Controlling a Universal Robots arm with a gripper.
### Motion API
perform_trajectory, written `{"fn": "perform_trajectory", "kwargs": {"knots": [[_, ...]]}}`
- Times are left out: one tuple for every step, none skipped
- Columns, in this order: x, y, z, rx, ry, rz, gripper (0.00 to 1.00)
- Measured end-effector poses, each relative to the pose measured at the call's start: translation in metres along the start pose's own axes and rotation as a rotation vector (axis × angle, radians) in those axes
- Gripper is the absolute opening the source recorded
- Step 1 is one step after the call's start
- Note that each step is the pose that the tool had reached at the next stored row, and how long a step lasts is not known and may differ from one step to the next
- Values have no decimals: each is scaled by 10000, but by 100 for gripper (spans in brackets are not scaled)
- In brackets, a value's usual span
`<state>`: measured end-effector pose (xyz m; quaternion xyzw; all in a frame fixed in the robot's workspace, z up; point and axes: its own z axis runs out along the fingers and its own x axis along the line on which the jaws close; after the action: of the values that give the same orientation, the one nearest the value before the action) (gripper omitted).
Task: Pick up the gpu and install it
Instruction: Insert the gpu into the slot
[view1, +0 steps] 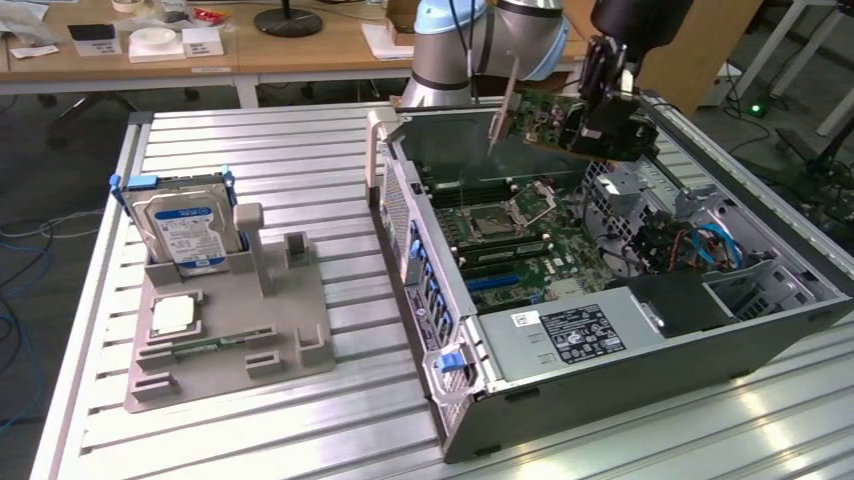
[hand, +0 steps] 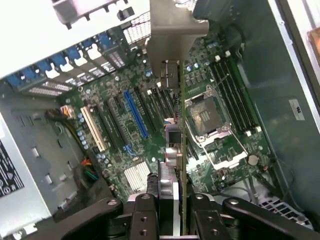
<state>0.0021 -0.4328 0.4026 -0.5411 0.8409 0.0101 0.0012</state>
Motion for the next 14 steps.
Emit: {"fn": "perform_trajectory", "kwargs": {"knots": [[0,0,6,0,3,-190,28],[0,0,12,1,5,-370,28],[0,0,18,-1,8,-549,28],[1,0,24,-3,11,-728,28],[1,0,30,-5,14,-907,28],[1,0,36,-6,16,-1087,28],[1,0,41,-7,18,-1267,28],[1,0,47,-7,20,-1463,28],[1,0,52,-5,22,-1628,28],[1,-1,57,-1,21,-1794,28],[1,-1,62,3,22,-1965,28],[1,-1,67,7,22,-2144,28],[1,-1,71,10,23,-2324,28],[1,-1,75,13,24,-2515,28]]}}
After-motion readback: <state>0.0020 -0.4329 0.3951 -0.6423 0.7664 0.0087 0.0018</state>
